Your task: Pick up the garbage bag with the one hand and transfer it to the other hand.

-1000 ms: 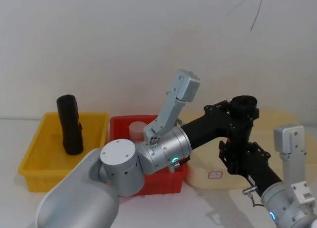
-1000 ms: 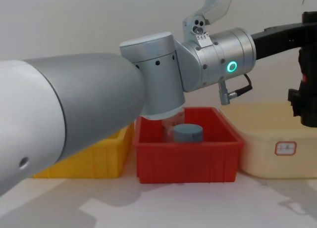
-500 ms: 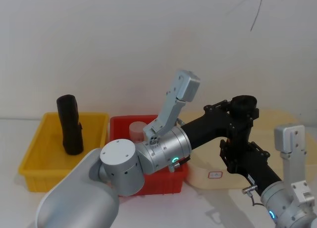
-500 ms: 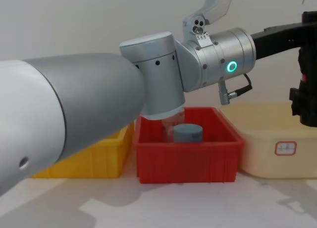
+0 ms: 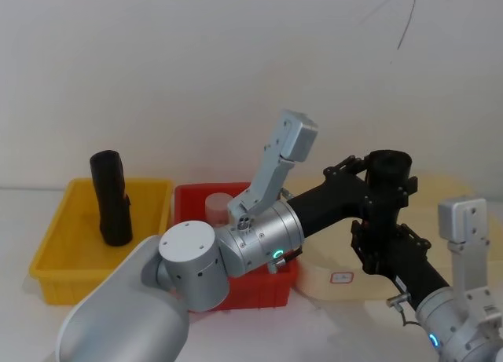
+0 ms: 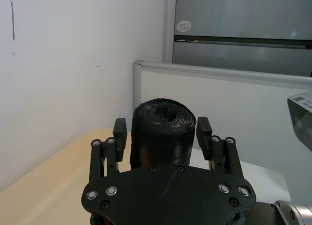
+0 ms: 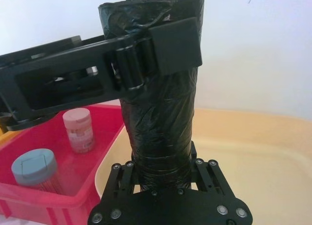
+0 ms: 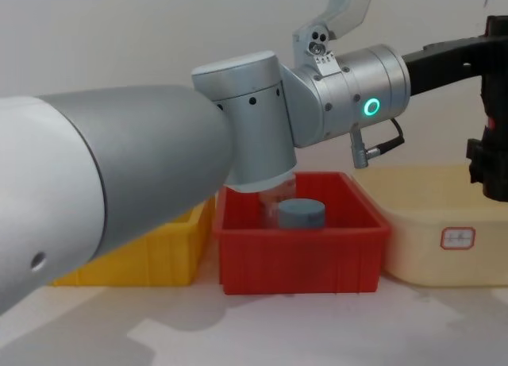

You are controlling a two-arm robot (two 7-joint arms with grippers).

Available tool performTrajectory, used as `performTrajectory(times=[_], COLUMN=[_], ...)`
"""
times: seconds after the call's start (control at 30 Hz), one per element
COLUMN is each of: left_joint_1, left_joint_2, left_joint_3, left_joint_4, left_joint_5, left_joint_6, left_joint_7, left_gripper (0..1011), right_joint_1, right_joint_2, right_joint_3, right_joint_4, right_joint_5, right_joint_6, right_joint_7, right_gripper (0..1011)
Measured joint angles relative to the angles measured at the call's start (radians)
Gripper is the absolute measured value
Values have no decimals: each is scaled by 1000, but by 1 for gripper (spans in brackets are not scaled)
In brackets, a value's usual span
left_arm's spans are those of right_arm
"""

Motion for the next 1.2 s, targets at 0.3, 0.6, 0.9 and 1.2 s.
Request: performTrajectory(times=[0.3,0.6,0.9,1.2], left_joint_1=[0,0,0,0], left_joint_2=[0,0,0,0], left_joint_3=[0,0,0,0], left_joint_4=[0,0,0,0], left_joint_5=[0,0,0,0], left_joint_6=[0,0,0,0], left_joint_7=[0,0,0,0], left_gripper=[1002,1001,1001,1002], right_joint_1=[14,68,175,281], right_joint_2=[2,14,36,55], right_joint_3=[24,62,95,111], right_joint_4=[18,80,210,340], right_joint_5=[-1,-4,-29,-63], right_joint_6=[1,18,49,68], right_joint_7=[6,1,-26,-53], right_gripper=[505,505,503,696])
